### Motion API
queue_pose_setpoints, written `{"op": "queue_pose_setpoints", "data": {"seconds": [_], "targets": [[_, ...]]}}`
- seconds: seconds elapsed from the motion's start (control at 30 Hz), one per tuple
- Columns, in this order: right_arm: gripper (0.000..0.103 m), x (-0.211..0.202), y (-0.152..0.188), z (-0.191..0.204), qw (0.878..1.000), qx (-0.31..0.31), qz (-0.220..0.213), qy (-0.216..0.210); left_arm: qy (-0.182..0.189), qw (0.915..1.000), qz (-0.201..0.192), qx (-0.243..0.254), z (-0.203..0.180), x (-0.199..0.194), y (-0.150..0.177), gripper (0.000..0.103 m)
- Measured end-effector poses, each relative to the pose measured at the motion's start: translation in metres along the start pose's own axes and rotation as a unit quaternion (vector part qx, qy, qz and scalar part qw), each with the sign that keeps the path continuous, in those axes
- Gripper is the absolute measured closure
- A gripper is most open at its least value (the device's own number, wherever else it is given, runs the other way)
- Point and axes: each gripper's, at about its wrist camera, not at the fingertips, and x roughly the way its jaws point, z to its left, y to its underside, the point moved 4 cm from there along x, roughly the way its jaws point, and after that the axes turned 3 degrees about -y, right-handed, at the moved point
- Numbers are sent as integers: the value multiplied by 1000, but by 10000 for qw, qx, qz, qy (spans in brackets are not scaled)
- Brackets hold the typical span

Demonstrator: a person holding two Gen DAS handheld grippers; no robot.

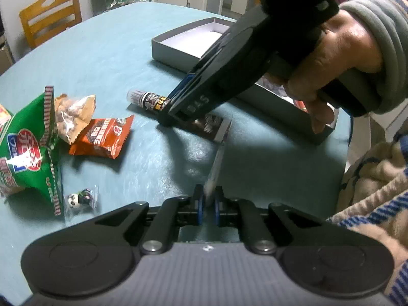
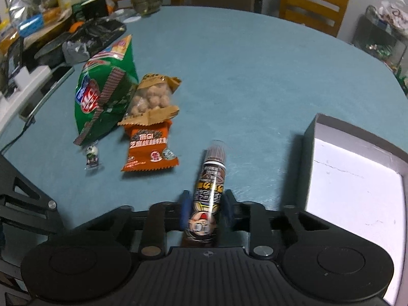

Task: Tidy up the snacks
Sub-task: 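Grasp the pink candy stick with the left tool while the right tool grasps the brown chocolate tube, then lift the candy stick and chocolate tube with both tools and carry toward the box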

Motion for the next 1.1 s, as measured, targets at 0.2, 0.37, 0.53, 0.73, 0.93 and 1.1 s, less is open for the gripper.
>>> {"op": "queue_pose_setpoints", "data": {"seconds": [0.2, 0.37, 0.53, 0.73, 0.93, 1.1], "targets": [[79, -7, -2, -3, 9997, 176, -79, -116, -24, 9996, -59, -266, 8, -7, 1, 100], [85, -17, -5, -6, 9993, 266, -220, -153, -119, 9979, -164, -613, 18, -20, 2, 100], [83, -12, -6, -7, 9997, 199, -102, -70, -99, 9966, -166, -806, 28, -27, 3, 100], [79, -6, -8, -6, 9998, 168, -95, -52, -152, 9959, -194, -866, 30, -30, 4, 100], [77, 6, -19, -5, 10000, 66, -67, -34, -251, 9930, -246, -1126, 38, -37, 7, 100], [77, 15, -23, -3, 10000, -65, -16, 29, -340, 9913, -291, -1239, 42, -41, 8, 100]]}}
